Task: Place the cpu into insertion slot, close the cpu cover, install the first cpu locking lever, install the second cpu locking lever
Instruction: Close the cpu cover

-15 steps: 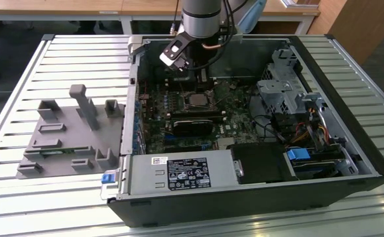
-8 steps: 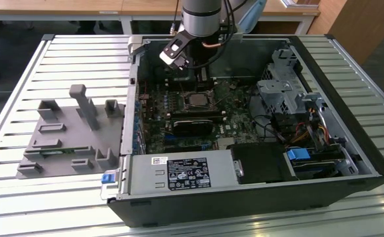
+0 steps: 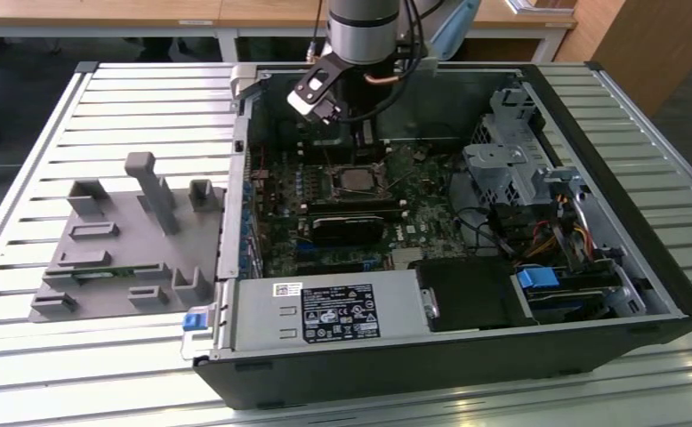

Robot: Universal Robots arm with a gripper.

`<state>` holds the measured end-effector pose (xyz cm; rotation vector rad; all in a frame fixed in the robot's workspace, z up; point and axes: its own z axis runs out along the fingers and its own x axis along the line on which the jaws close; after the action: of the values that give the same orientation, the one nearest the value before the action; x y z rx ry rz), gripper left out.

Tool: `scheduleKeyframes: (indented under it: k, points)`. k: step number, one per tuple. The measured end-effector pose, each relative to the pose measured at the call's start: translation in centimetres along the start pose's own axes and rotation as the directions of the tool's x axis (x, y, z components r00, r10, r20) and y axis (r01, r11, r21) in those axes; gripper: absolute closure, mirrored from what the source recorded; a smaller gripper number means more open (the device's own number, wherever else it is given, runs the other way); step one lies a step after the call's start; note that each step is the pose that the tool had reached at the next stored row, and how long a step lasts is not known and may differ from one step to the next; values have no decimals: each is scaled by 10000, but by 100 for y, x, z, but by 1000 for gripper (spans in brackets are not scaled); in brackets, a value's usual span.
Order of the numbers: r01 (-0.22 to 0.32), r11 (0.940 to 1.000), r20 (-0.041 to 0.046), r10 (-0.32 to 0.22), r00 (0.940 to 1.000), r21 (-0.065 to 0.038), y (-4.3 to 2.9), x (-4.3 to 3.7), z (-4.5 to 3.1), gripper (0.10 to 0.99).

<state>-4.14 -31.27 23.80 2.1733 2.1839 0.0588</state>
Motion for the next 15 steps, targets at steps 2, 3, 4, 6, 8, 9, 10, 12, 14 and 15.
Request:
scheduleKeyframes:
  k: [2, 3, 4, 6, 8, 9, 10, 12, 14, 15]
  points:
    - [0, 10000, -2, 0, 10000, -2, 1, 0, -7, 961]
    - [-1, 10000, 0, 1, 10000, -1, 1, 0, -14, 961]
    - [-1, 10000, -1, 1, 10000, -1, 1, 0, -24, 961]
    - [-1, 10000, 1, 1, 10000, -1, 4, 0, -56, 961]
    - [-1, 10000, 0, 1, 10000, -2, 6, -1, -88, 961]
    - [-1, 10000, 1, 1, 10000, -1, 7, -1, -107, 961]
    - [0, 10000, 3, 0, 10000, -1, 8, -2, -124, 961]
    - [0, 10000, 4, 0, 10000, -1, 11, -2, -156, 961]
    - [0, 10000, 6, 0, 10000, -1, 13, -3, -192, 961]
    - [0, 10000, 8, 0, 10000, 0, 14, -3, -209, 961]
